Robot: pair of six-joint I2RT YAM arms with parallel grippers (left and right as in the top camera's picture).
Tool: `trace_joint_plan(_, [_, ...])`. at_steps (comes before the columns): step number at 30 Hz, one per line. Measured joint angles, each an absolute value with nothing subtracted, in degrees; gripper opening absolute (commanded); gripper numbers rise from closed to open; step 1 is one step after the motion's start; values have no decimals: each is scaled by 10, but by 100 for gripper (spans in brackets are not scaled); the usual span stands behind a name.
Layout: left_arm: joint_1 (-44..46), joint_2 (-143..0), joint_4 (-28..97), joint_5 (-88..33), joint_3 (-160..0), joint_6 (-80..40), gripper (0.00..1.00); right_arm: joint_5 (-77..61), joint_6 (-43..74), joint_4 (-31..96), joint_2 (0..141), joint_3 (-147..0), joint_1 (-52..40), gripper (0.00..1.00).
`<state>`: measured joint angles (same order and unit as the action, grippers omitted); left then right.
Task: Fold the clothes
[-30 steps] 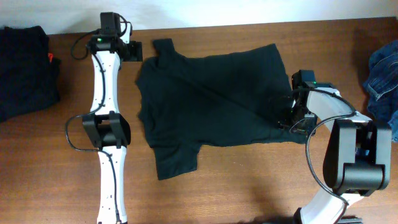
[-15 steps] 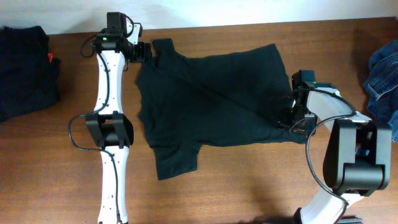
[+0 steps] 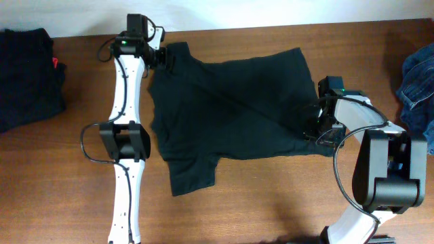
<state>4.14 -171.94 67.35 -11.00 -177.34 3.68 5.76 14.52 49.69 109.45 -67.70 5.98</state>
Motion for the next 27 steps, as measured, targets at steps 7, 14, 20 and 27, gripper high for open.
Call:
trace_joint_plan(7, [46,-1710,673,-79,-1748,41,79,58,145,497,1094,-677,60,68])
trace_joint_plan(14, [45,-1709,675,-21,-1742,41,76,57,145,497,1094,-677,60,68])
trace_joint_plan(20, [47,-1707,676,29,-1742,40,76,57,145,497,1094,-677,60,68])
trace_joint_plan(27, [44,-1705,681,69,-1742,35,76,58,146,497,1094,-677,60,68])
